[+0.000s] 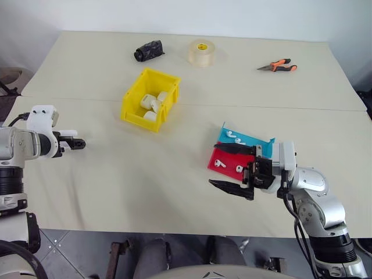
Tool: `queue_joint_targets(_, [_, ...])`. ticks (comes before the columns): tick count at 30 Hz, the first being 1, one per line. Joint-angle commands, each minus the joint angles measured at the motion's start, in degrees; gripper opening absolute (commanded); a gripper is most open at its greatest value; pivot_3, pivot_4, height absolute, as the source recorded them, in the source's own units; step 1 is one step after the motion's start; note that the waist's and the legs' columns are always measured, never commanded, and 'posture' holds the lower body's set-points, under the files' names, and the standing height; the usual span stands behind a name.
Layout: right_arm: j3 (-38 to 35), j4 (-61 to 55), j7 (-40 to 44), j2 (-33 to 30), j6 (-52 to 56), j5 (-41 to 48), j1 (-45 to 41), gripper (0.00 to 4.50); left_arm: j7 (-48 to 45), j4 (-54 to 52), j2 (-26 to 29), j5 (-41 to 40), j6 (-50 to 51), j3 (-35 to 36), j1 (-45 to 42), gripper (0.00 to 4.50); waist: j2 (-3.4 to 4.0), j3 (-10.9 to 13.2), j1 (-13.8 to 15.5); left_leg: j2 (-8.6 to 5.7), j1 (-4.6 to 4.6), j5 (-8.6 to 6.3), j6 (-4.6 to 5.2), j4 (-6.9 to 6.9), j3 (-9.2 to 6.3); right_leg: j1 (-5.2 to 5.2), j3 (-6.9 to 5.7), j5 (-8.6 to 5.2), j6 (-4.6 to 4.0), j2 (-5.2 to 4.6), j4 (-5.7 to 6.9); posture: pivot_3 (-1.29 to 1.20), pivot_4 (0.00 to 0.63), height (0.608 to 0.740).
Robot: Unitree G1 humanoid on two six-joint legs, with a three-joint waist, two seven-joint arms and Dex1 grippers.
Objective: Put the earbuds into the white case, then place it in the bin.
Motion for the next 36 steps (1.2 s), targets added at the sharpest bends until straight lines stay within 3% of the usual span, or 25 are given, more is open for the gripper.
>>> queue_joint_targets(1, [-0.8,-2.4,-0.2,0.0,-1.2,0.8,0.5,4.5,-0.8,0.4,-0.8,1.3,-0.7,-0.2,0.8,4.48,0.0,0.0,0.0,0.0,0.01,0.0,0.0,0.0,0.0,0.01,0.01,0.0,0.0,0.0,0.0,0.0,0.15,0.74])
queue_joint_targets(4, [-0.6,-2.3,-0.2,0.1,-1.4,0.6,0.6,4.5,-1.4,1.2,-0.9,2.0,-1.2,-0.3,1.0,4.29,0.0,0.0,0.0,0.0,0.02,0.0,0.0,0.0,0.0,0.01,0.01,0.0,0.0,0.0,0.01,0.0,0.15,0.74])
queue_joint_targets(10, [-0.6,-2.1,-0.1,0.0,-1.8,0.4,1.1,4.5,-2.0,0.5,-1.0,2.4,-0.5,0.0,2.4,2.8,0.02,0.0,-0.2,0.0,0.08,0.0,0.0,-0.03,0.05,0.01,0.04,0.0,0.0,0.0,0.02,0.0,0.15,0.74])
queue_joint_targets(13, [-0.6,-1.9,0.0,-0.2,-2.1,0.3,1.4,4.5,-2.5,-1.7,-1.2,1.8,-0.3,1.9,4.5,2.8,0.03,0.0,-0.3,0.0,0.16,0.0,0.0,-0.06,0.12,0.02,0.1,0.0,0.0,0.0,0.04,0.0,0.15,0.74])
queue_joint_targets(18, [-1.0,-1.7,0.2,-0.6,-2.4,0.1,2.1,4.5,-8.9,-13.2,-4.3,-3.4,-12.1,12.3,13.4,2.8,0.02,0.0,-0.4,0.03,0.19,0.0,0.0,-0.12,0.12,-0.01,0.18,0.0,0.0,0.0,0.02,0.0,0.15,0.74])
queue_joint_targets(25, [-1.9,-0.6,0.3,-1.4,-2.3,0.1,2.2,4.5,-26.4,-32.1,-16.9,-16.7,-37.6,26.5,32.0,2.8,-0.11,0.0,-0.3,0.07,0.06,-0.01,0.0,-0.04,0.0,0.0,0.15,0.0,-0.01,-0.03,-0.06,0.0,0.15,0.74])
queue_joint_targets(28, [-2.9,-1.0,0.7,-3.2,-1.3,0.6,2.5,4.5,-35.8,-36.7,-21.6,-17.8,-49.4,21.7,36.3,2.8,-0.11,0.0,-0.1,0.07,0.08,-0.01,0.0,-0.05,0.0,0.0,0.15,0.0,-0.01,-0.04,-0.08,0.0,0.15,0.74])
queue_joint_targets(31, [-4.7,-0.4,0.9,-5.2,-1.3,0.7,2.9,4.5,-38.6,-36.8,-24.9,-18.0,-54.5,17.3,36.6,2.8,-0.11,0.0,0.5,0.04,0.07,-0.01,0.01,0.02,0.06,0.08,0.14,0.0,-0.01,-0.05,-0.1,0.0,0.15,0.74])
queue_joint_targets(36, [-10.9,-0.6,-0.6,-9.1,-0.6,0.9,5.8,4.5,-45.2,-31.9,-30.5,-11.1,-70.2,5.2,35.2,2.8,-0.11,0.0,1.1,0.01,0.08,-0.02,0.04,0.02,0.17,0.08,0.16,0.0,-0.01,-0.05,-0.13,0.0,0.15,0.74])
